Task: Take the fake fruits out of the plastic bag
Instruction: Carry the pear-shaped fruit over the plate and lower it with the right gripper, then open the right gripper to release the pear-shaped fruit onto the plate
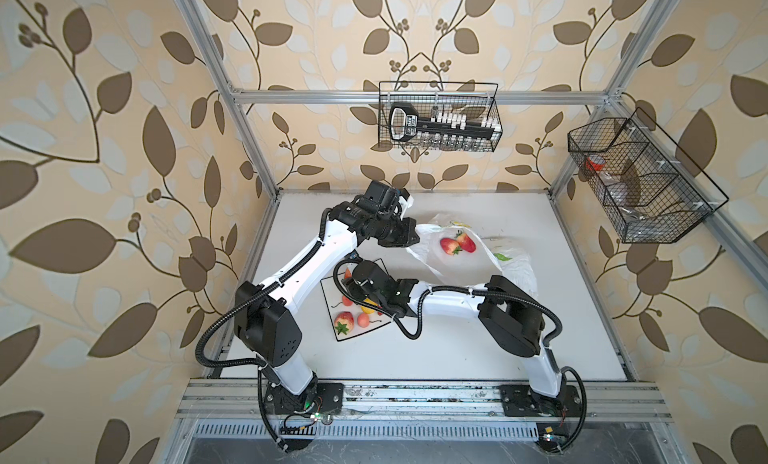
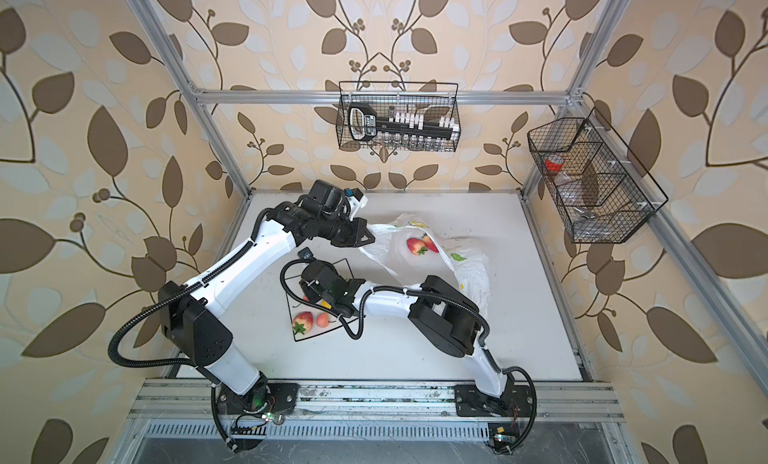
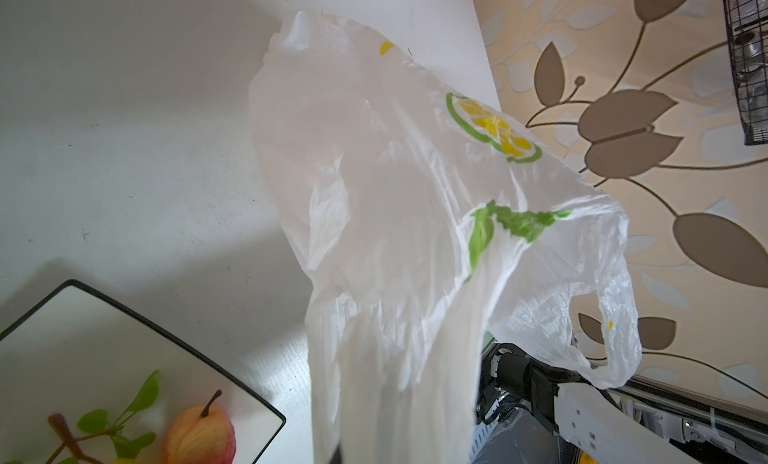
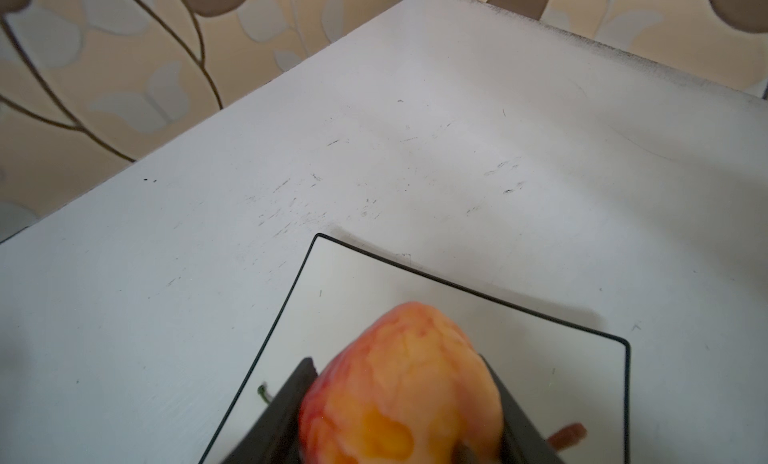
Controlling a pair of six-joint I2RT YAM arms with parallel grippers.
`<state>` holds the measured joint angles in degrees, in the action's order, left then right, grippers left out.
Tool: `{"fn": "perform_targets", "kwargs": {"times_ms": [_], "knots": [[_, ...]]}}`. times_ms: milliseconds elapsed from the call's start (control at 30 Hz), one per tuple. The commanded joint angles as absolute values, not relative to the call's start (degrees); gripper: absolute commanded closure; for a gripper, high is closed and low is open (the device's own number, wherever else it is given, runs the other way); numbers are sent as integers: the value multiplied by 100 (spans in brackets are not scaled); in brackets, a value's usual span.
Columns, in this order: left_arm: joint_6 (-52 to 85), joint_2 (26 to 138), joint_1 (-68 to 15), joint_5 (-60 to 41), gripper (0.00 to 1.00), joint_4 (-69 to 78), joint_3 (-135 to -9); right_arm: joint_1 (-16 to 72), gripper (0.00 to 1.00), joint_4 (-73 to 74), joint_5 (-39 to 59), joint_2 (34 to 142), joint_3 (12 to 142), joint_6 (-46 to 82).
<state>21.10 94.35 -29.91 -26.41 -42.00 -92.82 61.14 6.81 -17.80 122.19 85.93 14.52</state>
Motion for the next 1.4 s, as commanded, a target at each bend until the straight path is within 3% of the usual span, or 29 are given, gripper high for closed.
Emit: {"fn": "perform_targets", "kwargs": {"times_ms": [0,500,667,800,1000,1367], "knots": [[1968,9175,-2936,-2650,100,-4236,-9520,6082,57,447,-1751,12540,9036,1282],[1955,9168,-2936,-2654,100,-4280,-9520,6036,53,124,-861,13458,9940,1069],[1977,9160,-2933,-2637,100,-4280,-9520,6029,45,48,-878,13513,9978,1042],[2003,9157,-2935,-2640,100,-4255,-9526,6030,36,71,-911,13371,9928,981],[1976,9140,-2933,-2688,100,-4272,-9613,6029,29,221,-890,12961,9616,849],[2049,9142,-2931,-2710,100,-4221,-9644,6271,26,1121,-1084,11925,8647,211]]}}
